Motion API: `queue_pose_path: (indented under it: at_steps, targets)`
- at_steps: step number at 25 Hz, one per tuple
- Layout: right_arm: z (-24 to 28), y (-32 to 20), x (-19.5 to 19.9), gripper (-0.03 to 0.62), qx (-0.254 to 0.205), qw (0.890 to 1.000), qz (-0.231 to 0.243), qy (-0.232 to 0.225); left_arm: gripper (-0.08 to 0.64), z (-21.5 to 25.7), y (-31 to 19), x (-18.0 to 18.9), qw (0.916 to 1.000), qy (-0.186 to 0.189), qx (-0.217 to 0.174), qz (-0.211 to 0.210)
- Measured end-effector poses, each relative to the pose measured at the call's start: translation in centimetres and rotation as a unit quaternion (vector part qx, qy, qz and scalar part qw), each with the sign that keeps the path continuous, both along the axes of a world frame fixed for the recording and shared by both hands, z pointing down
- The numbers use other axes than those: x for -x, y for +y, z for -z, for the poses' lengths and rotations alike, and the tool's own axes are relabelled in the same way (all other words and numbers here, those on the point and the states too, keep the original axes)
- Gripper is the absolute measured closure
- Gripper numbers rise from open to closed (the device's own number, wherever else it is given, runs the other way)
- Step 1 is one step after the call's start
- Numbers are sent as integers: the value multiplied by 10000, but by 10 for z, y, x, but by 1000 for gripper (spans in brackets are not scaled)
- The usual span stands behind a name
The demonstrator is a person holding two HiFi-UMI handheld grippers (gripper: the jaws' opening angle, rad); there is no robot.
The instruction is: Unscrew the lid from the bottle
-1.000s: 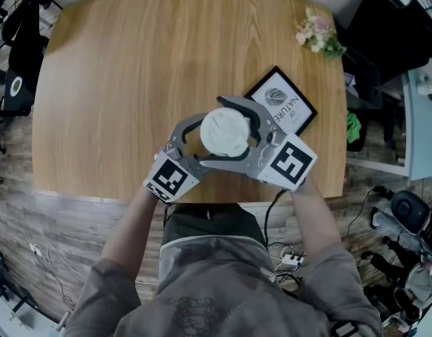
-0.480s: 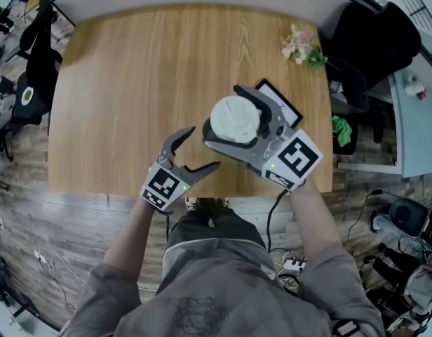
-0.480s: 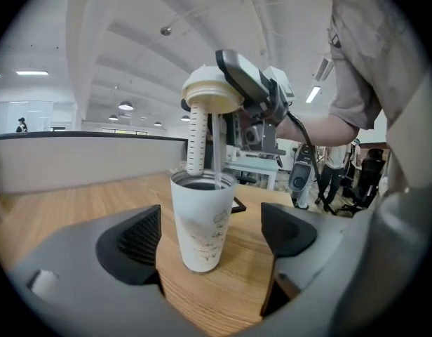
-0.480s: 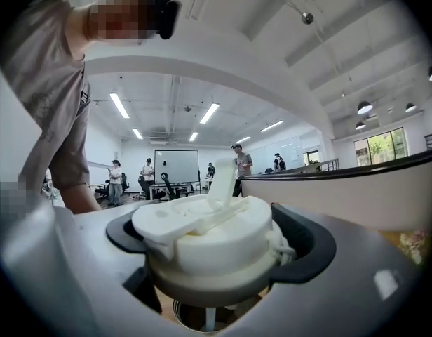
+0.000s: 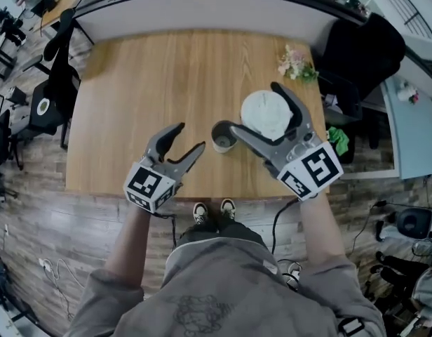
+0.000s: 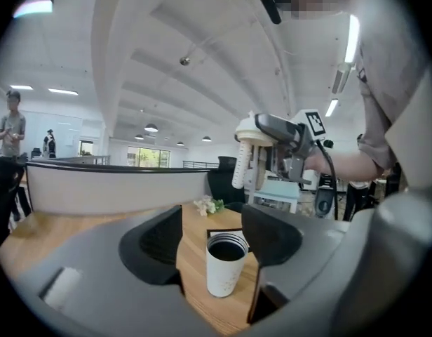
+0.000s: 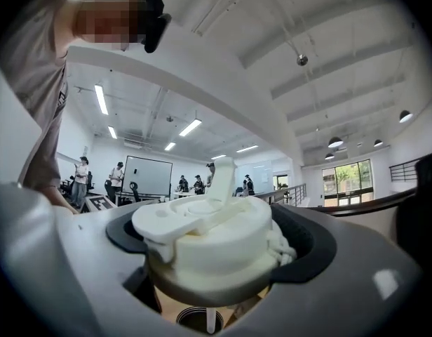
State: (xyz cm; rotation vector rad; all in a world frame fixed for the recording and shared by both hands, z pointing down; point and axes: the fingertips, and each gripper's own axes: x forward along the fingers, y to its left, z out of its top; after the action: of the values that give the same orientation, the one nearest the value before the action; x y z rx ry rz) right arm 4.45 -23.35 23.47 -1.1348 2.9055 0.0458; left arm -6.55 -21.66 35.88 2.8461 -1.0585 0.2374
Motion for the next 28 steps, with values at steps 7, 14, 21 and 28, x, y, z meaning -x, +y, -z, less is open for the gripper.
queue_pose_path:
  at_steps: [7, 14, 21, 28]
  targets:
    - [40, 30, -17, 87, -168, 9980, -607, 69, 359, 73, 6, 39, 9976, 134, -345, 589]
    - [50, 63, -28, 87, -123, 9953, -962, -49, 425, 118, 31, 49, 9946, 1, -700, 766]
    - [35, 88, -32, 87, 209, 9939, -1072, -135, 473, 128, 53, 52, 9937, -7, -752, 835]
    - [18, 108, -28, 88, 506, 9930, -1052, -169, 558, 121, 64, 52, 9924, -10, -755, 970]
